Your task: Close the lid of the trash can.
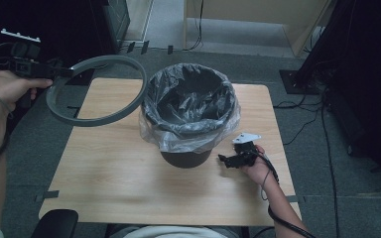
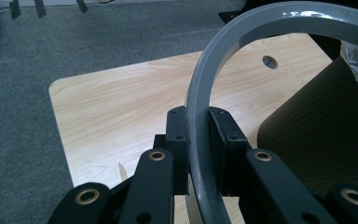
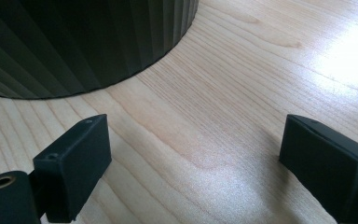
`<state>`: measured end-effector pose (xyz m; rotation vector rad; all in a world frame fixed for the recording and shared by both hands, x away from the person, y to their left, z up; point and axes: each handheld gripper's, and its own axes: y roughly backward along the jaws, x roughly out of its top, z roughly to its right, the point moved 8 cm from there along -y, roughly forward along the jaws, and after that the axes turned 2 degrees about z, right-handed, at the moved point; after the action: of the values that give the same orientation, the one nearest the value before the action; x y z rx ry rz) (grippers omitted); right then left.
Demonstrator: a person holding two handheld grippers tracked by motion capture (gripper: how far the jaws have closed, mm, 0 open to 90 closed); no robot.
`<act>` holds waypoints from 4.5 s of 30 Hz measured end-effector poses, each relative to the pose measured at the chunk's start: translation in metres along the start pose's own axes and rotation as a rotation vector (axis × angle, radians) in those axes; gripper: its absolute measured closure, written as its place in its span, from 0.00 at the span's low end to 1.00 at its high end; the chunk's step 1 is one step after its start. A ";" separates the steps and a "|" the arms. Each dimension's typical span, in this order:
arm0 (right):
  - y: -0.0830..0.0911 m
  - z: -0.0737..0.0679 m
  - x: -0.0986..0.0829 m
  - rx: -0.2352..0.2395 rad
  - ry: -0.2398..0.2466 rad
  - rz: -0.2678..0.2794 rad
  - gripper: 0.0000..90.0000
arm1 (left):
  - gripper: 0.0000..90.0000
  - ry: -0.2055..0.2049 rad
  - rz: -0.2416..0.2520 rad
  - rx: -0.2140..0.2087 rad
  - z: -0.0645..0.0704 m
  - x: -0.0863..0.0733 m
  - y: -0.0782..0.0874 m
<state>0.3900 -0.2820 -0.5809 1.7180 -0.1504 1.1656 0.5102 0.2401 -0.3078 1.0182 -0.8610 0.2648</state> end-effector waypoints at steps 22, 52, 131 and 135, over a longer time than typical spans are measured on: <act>0.000 0.000 0.000 0.002 0.001 -0.001 0.08 | 0.88 -0.054 -0.005 -0.045 0.043 0.030 -0.038; -0.002 -0.002 0.000 0.018 0.017 -0.014 0.03 | 0.87 -0.172 -0.029 -0.150 0.125 0.060 -0.106; -0.003 -0.003 -0.001 0.035 0.034 -0.025 0.00 | 0.49 -0.323 -0.014 -0.285 0.188 0.064 -0.123; -0.003 -0.003 -0.001 0.035 0.033 -0.025 0.00 | 0.47 -0.335 -0.012 -0.289 0.187 0.061 -0.116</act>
<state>0.3895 -0.2785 -0.5831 1.7249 -0.0884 1.1840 0.5210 0.0124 -0.2916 0.8062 -1.1584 -0.0444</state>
